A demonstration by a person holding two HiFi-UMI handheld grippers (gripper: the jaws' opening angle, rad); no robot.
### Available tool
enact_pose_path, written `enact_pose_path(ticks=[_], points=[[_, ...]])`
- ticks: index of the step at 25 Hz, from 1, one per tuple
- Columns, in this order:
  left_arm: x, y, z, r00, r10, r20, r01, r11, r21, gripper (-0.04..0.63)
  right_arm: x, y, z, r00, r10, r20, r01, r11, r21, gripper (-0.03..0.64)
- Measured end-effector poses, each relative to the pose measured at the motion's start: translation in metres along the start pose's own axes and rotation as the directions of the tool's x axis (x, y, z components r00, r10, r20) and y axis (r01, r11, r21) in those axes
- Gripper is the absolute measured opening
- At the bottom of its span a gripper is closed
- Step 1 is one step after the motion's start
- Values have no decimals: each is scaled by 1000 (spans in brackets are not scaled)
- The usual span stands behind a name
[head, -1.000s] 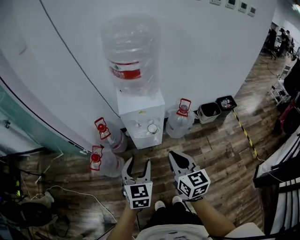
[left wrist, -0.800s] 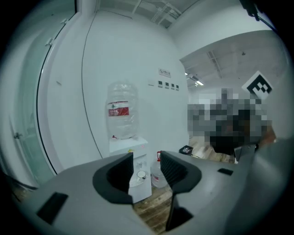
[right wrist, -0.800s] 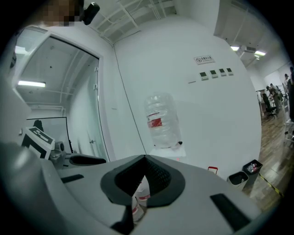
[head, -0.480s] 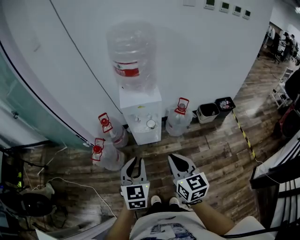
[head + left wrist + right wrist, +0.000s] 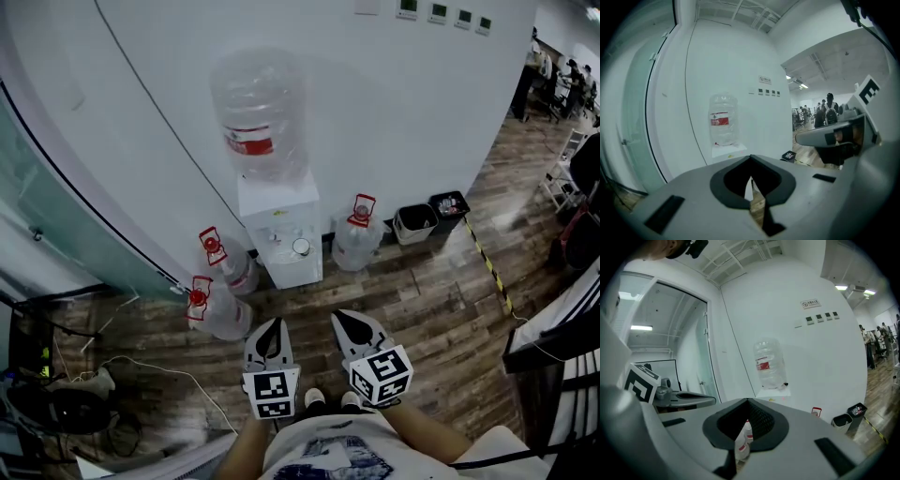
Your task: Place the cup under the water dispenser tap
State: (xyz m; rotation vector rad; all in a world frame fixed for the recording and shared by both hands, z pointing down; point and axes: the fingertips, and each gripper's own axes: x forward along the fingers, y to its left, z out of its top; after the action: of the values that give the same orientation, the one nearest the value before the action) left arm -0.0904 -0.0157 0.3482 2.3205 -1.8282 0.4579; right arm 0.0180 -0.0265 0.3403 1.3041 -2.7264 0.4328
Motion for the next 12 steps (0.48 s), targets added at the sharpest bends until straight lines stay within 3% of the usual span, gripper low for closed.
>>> enact_pose_path(ticks=[12], points=[[-1,-1,-3,1000,5,-5,-5,1000,0,49,-6,1,-2,1000,-1,-6,1,1000,-13,20]])
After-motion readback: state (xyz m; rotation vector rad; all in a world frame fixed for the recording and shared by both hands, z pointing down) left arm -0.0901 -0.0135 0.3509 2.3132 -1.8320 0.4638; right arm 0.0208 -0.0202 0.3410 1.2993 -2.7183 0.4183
